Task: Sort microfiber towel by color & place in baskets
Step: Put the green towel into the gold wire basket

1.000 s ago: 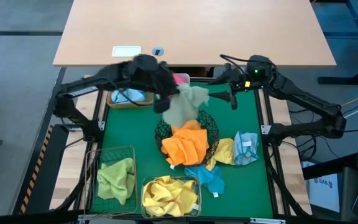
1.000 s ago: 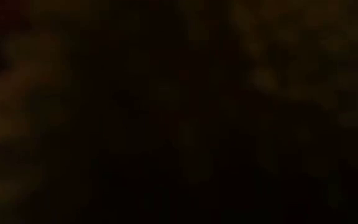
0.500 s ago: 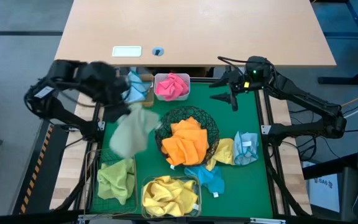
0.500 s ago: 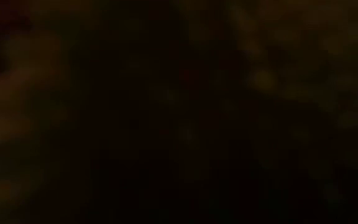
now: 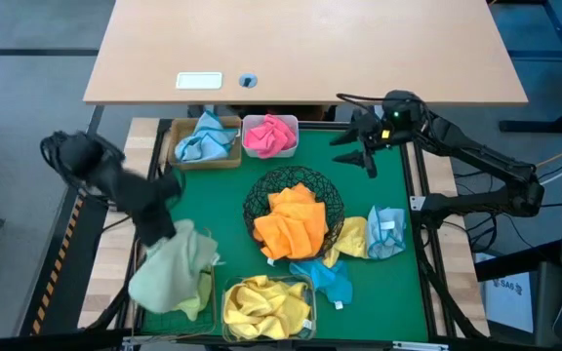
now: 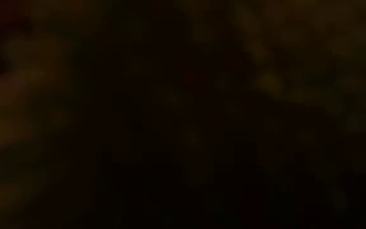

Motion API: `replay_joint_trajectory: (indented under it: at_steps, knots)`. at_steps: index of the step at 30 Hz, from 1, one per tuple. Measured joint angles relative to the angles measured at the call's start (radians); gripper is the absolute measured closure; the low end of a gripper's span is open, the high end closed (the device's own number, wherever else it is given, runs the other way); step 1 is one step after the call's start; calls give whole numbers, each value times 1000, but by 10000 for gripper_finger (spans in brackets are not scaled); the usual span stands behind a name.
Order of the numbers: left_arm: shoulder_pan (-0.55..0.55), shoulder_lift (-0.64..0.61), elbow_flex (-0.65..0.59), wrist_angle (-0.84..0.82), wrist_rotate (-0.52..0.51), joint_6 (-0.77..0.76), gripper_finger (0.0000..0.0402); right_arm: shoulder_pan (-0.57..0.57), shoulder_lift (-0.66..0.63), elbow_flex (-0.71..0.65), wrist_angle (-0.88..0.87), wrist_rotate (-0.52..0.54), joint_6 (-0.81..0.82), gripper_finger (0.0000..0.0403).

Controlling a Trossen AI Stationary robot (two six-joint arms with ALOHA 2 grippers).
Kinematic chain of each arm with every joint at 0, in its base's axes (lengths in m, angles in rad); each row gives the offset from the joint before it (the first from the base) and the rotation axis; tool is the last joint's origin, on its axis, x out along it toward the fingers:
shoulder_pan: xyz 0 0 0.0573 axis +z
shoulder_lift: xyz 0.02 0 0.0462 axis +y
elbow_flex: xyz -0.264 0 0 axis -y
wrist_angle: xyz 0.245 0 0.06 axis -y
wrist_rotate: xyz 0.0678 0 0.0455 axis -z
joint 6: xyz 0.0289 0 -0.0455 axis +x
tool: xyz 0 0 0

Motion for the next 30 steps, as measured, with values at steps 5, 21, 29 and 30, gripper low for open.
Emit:
replay_joint_trajectory:
  at_steps: [5, 21, 29, 30]
  knots:
    - [-146, 17, -125, -1, -29, -115, 373, 45, 0, 0, -55, -92, 58, 171]
    - [-264, 30, -646, 175, 3, -226, 368, 720, 9, -1, -106, 397, 236, 171]
    - [-258, 30, -850, 383, 8, -228, 341, 999, 21, -79, -100, 634, 424, 171]
    - [-255, 30, -860, 386, 9, -228, 335, 1025, 21, -93, -104, 670, 451, 171]
